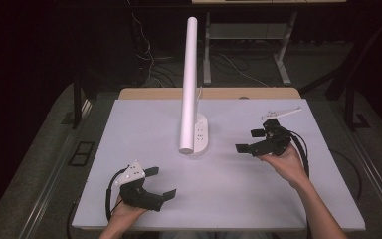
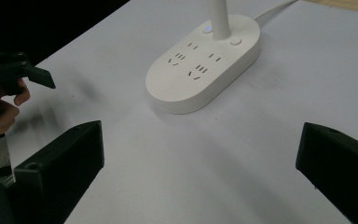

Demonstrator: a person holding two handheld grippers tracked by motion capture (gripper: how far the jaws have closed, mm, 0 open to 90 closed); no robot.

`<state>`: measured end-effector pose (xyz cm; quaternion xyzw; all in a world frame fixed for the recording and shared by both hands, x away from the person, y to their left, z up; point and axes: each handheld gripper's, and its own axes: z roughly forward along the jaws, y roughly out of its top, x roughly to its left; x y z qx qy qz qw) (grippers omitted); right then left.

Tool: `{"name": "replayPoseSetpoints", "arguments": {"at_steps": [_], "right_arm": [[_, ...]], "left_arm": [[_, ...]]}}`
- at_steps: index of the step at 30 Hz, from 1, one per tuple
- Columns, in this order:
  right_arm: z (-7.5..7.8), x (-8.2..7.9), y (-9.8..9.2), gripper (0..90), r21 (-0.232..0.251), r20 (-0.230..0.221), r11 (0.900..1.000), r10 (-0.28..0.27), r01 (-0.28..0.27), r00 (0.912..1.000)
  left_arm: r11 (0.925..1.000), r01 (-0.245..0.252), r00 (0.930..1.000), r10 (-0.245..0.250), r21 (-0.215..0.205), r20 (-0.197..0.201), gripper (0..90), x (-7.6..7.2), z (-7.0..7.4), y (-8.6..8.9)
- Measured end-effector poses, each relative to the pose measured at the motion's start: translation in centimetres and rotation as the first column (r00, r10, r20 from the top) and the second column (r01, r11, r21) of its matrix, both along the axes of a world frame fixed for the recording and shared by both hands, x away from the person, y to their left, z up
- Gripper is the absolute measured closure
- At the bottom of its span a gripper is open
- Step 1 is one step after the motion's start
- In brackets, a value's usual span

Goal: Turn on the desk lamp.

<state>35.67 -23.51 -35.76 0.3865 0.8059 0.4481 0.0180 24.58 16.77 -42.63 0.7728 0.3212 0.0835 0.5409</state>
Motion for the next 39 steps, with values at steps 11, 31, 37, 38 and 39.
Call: {"name": "replayPoseSetpoints", "arguments": {"at_steps": [11, 31, 37, 38, 39], "right_arm": [[-0.1, 1.8, 0.6, 0.5, 0.029, -0.019, 0.999, -0.019, 0.019, 0.9996], [0.6, 4.7, 2.8, 0.5, 0.036, -0.038, 0.998, -0.043, 0.044, 0.9984], [0.7, 5.7, 3.8, 0.5, 0.042, -0.044, 0.998, -0.047, 0.049, 0.9979], [0.7, 5.8, 3.9, 0.5, 0.043, -0.046, 0.998, -0.05, 0.052, 0.9977], [0.6, 6.0, 4.1, 0.5, 0.041, -0.044, 0.998, -0.046, 0.048, 0.998]], "left_arm": [[1.0, 0.0, 1.0, 0.0, -0.005, -0.003, 0.0, 0.0, 0.0, 0.1], [1.0, 0.005, 1.0, -0.005, -0.007, -0.001, 0.0, 0.0, 0.0, 0.1], [1.0, 0.006, 1.0, -0.006, -0.008, 0.0, 0.0, 0.0, 0.1, 0.1], [1.0, 0.005, 1.0, -0.005, -0.008, 0.0, 0.0, 0.0, 0.1, 0.1], [1.0, 0.005, 1.0, -0.005, -0.008, 0.0, 0.0, 0.0, 0.1, 0.1]]}}
